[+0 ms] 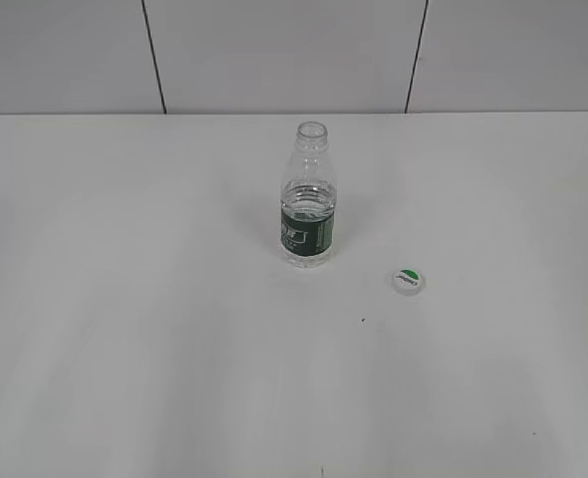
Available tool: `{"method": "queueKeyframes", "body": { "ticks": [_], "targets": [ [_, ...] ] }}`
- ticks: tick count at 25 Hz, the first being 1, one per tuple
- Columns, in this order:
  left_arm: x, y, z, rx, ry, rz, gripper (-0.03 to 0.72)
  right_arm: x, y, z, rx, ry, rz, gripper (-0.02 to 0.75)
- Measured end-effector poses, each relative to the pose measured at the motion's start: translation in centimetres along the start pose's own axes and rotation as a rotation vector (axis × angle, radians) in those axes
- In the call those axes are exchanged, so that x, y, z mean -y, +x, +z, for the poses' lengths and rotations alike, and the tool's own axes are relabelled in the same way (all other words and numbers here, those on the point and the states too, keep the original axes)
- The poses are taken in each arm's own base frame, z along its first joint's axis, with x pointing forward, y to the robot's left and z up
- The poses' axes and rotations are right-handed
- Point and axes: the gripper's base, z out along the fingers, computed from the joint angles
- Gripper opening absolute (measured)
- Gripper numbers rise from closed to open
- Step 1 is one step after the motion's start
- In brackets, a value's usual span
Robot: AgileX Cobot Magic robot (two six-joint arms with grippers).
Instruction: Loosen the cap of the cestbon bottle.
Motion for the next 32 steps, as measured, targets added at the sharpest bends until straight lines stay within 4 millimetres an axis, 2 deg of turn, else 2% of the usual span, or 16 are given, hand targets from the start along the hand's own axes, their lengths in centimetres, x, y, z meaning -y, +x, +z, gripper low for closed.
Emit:
{"method": "queueKeyframes", "body": {
  "ticks": [10, 18, 23, 32],
  "targets": [
    [0.0, 0.3, 0.7, 0.046, -0.001, 0.0, 0.59, -0.2, 3.0, -2.8, 0.275, 0.037, 0.0, 0.569],
    [0.0, 1.8, -1.4, 0.214, -0.006, -0.002, 0.59, -0.3, 4.8, -3.8, 0.408, 0.051, 0.002, 0.569],
    [0.0, 3.1, -2.6, 0.32, -0.011, -0.003, 0.59, -0.3, 4.9, -3.9, 0.42, 0.053, 0.002, 0.569],
    [0.0, 3.2, -2.5, 0.321, -0.013, -0.002, 0.59, -0.3, 4.6, -4.0, 0.451, 0.056, 0.002, 0.569]
  ]
}}
